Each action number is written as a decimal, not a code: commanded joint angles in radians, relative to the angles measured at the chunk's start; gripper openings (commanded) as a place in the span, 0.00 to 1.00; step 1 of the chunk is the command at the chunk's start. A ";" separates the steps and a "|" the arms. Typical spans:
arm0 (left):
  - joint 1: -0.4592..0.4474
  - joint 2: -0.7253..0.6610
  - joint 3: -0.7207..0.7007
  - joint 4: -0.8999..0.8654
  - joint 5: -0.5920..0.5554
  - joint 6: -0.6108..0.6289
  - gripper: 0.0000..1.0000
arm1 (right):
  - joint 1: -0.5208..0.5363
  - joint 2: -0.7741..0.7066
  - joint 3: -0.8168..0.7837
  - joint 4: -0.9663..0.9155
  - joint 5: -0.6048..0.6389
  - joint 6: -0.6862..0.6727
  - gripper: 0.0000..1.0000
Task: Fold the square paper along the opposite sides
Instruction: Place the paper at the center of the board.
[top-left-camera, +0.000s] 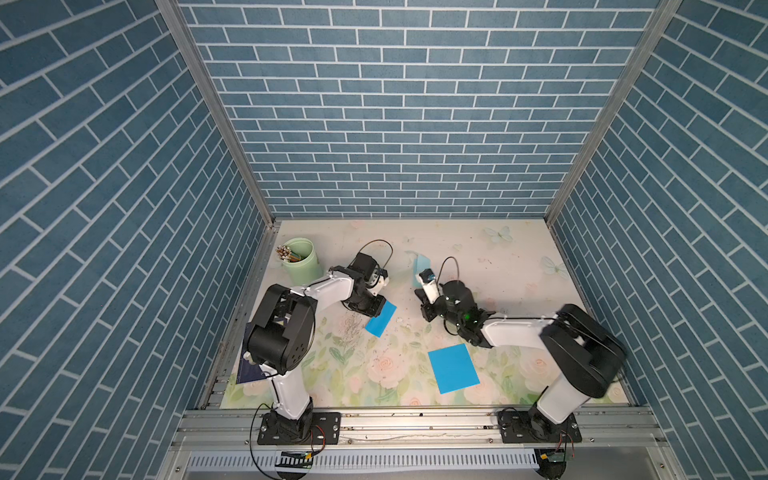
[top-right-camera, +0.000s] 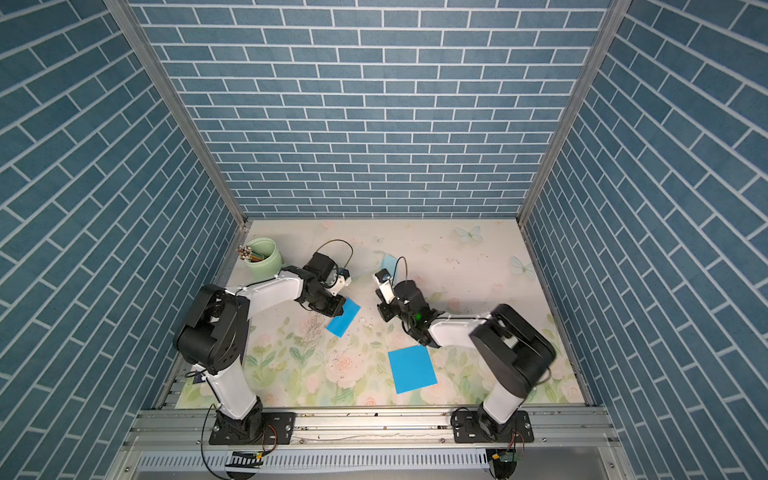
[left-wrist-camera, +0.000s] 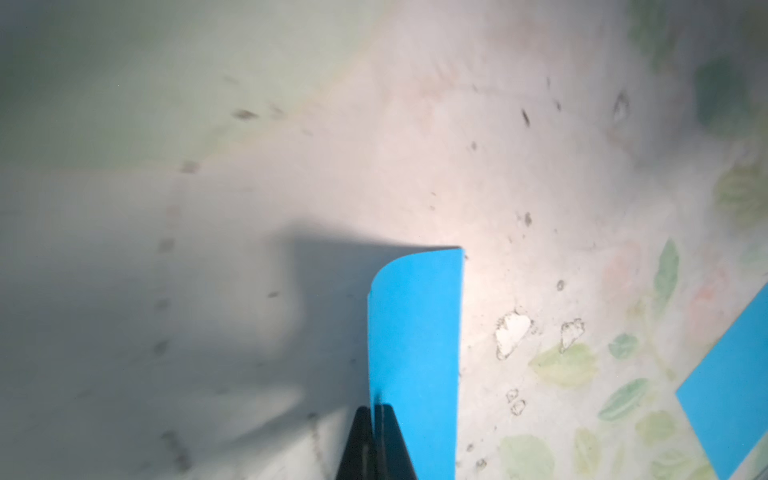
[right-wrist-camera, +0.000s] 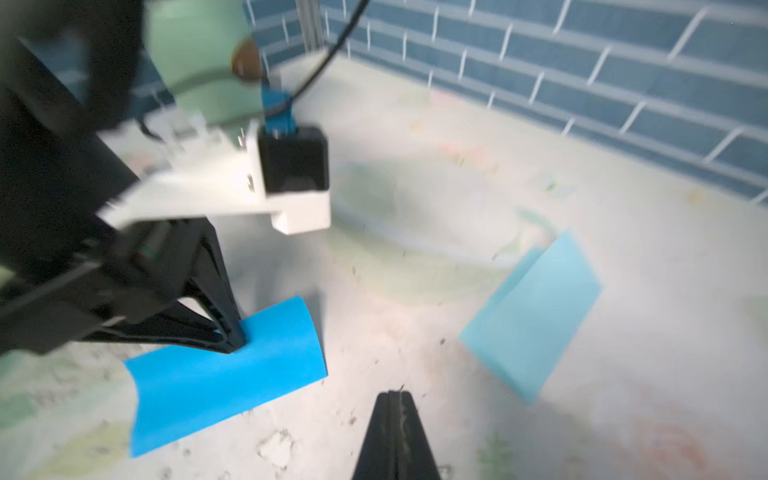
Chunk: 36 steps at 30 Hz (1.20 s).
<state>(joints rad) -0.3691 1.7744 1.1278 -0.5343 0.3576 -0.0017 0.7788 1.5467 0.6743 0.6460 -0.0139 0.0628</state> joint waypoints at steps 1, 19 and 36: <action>0.053 -0.063 0.113 0.065 0.073 -0.091 0.00 | -0.031 -0.123 -0.071 0.010 0.001 0.046 0.00; 0.067 0.453 0.655 0.083 0.171 -0.261 0.00 | -0.128 -0.152 -0.189 0.118 -0.122 0.098 0.00; 0.068 0.399 0.454 0.137 0.111 -0.266 0.13 | -0.151 -0.122 -0.165 0.108 -0.176 0.117 0.00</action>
<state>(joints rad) -0.3008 2.2154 1.5970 -0.4179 0.4988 -0.2646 0.6323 1.4166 0.4934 0.7364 -0.1654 0.1535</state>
